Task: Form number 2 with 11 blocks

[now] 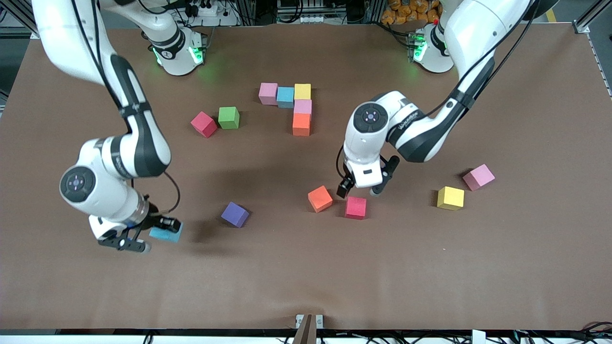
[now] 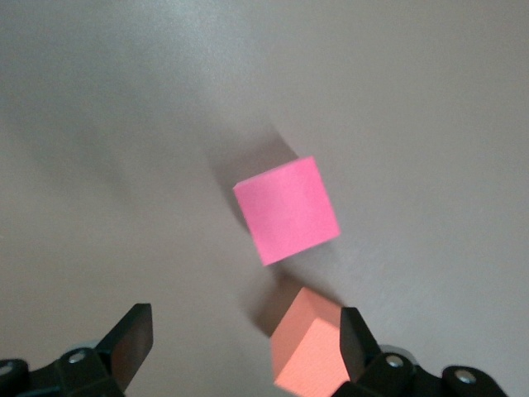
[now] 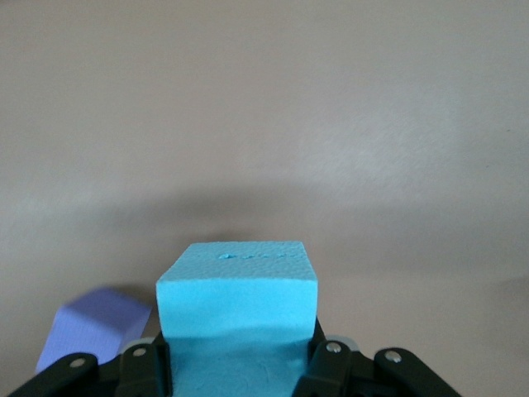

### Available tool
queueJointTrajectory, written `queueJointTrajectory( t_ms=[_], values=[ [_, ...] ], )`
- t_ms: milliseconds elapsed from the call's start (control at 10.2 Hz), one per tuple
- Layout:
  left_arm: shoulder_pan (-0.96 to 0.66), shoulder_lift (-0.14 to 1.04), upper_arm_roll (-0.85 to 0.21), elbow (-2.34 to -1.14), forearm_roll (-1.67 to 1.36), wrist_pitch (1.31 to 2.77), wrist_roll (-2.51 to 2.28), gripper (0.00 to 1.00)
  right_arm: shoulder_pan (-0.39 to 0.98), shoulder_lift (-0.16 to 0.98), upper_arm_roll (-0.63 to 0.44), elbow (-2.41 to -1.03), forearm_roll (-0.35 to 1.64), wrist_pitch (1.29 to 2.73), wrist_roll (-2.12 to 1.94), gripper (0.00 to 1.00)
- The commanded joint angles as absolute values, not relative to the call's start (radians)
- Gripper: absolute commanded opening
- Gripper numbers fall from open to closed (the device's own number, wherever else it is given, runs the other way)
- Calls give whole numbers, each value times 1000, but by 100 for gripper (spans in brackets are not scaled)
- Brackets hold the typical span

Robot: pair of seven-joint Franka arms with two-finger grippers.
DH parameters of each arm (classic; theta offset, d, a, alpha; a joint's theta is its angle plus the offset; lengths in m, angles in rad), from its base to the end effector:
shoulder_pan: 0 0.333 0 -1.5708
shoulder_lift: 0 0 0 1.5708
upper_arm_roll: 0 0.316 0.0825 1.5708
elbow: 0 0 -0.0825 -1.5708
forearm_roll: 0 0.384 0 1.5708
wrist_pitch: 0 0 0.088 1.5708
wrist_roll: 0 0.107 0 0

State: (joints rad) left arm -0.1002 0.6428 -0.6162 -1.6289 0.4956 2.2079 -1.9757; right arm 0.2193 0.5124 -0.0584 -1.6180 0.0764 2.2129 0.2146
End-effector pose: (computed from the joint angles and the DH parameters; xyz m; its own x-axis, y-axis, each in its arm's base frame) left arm 0.5678 -0.3943 0.3035 0.4678 0.8834 0.0286 0.8789 -0.4684 0.0899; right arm 0.6824 0.1186 0.3352 0.9933 -0.0898 0.0733 -0.0861 -0.9949 -0.0530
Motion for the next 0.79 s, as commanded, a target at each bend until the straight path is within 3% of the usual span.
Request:
queueJointTrajectory(
  t_ms=[0, 295, 689],
  values=[
    [-107, 669, -569, -1575, 439, 2183, -2040, 100, 279, 335, -64, -1813, 77, 2227, 73, 27],
    [-106, 661, -529, -1546, 368, 2174, -2039, 100, 380, 200, -64, -1959, 78, 2215, -134, 27],
    [-101, 669, -502, -1548, 259, 2174, -2049, 100, 506, 175, -66, -2006, 77, 2215, -476, 27]
  ],
)
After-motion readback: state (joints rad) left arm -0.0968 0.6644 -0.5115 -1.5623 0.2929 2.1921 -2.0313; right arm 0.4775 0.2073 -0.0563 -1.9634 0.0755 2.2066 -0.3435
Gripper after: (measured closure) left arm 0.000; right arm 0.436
